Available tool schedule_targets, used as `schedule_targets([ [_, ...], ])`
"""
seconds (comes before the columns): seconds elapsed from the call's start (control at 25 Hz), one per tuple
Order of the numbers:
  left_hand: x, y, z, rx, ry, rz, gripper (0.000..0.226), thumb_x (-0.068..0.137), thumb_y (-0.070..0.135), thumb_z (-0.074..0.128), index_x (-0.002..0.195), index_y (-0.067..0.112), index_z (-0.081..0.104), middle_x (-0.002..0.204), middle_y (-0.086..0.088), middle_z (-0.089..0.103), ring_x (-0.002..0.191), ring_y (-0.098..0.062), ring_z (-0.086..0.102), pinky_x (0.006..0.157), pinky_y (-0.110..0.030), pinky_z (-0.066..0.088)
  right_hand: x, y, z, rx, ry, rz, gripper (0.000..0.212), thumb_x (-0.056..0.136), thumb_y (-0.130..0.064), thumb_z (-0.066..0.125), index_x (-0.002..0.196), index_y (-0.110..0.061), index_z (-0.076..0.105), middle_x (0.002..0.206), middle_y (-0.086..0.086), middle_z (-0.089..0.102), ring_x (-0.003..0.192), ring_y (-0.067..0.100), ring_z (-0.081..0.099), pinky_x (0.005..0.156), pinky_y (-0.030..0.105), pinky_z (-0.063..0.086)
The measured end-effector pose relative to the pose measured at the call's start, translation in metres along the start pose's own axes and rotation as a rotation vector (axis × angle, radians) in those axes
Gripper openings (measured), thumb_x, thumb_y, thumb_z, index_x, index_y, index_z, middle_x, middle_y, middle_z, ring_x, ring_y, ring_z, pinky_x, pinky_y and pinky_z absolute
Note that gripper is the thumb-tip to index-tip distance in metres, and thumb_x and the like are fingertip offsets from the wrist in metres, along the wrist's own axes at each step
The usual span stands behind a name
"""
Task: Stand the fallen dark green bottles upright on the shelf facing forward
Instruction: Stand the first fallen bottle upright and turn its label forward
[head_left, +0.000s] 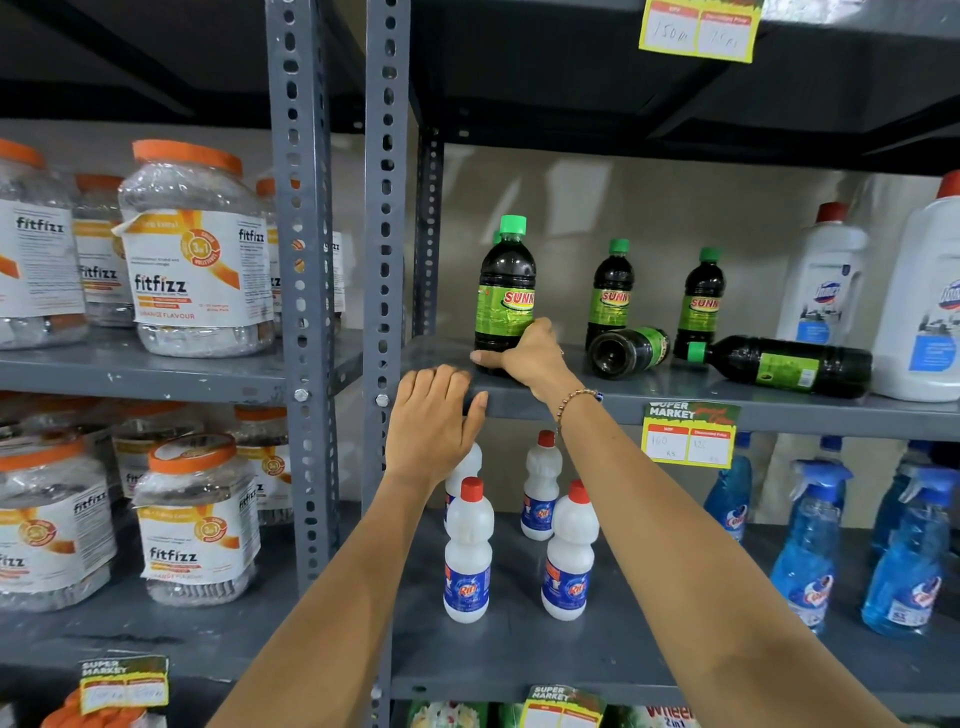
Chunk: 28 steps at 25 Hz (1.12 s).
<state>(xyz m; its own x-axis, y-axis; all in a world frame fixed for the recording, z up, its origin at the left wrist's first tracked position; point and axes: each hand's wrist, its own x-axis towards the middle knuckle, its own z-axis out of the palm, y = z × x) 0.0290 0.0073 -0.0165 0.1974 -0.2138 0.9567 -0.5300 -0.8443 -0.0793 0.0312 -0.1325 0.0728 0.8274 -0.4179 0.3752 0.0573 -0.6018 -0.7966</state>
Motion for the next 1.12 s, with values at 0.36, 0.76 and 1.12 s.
schedule_targets([
  [0.36,-0.001,-0.001,0.0,-0.01,-0.021,-0.007,0.04,0.095,0.041,0.035,0.092,0.011,0.06,0.087,-0.005,0.064,0.078,-0.024,0.058,0.077,-0.036,0.045,-0.004,0.0,-0.003,-0.001,-0.033,-0.005,0.086,0.062,-0.032,0.086,0.124,-0.006,0.033,0.126,0.011,0.05,0.118,0.027,0.05,0.101,0.042,0.045],
  [0.76,0.0,0.001,-0.002,-0.012,-0.028,0.008,0.037,0.096,0.039,0.035,0.091,0.01,0.059,0.087,-0.006,0.062,0.077,-0.025,0.056,0.079,-0.035,0.039,-0.014,-0.006,-0.005,-0.078,-0.017,-0.049,0.095,0.063,-0.041,0.085,0.131,-0.001,0.031,0.134,0.012,0.04,0.125,0.029,0.045,0.104,0.043,0.043],
  [1.12,0.009,0.006,-0.012,-0.048,-0.125,-0.068,0.041,0.097,0.042,0.03,0.085,0.012,0.057,0.082,-0.004,0.061,0.076,-0.023,0.056,0.074,-0.035,0.042,-0.016,-0.007,-0.015,-0.012,-0.093,0.007,0.083,0.064,-0.033,0.086,0.125,-0.001,0.04,0.134,0.013,0.043,0.126,0.026,0.045,0.107,0.04,0.041],
])
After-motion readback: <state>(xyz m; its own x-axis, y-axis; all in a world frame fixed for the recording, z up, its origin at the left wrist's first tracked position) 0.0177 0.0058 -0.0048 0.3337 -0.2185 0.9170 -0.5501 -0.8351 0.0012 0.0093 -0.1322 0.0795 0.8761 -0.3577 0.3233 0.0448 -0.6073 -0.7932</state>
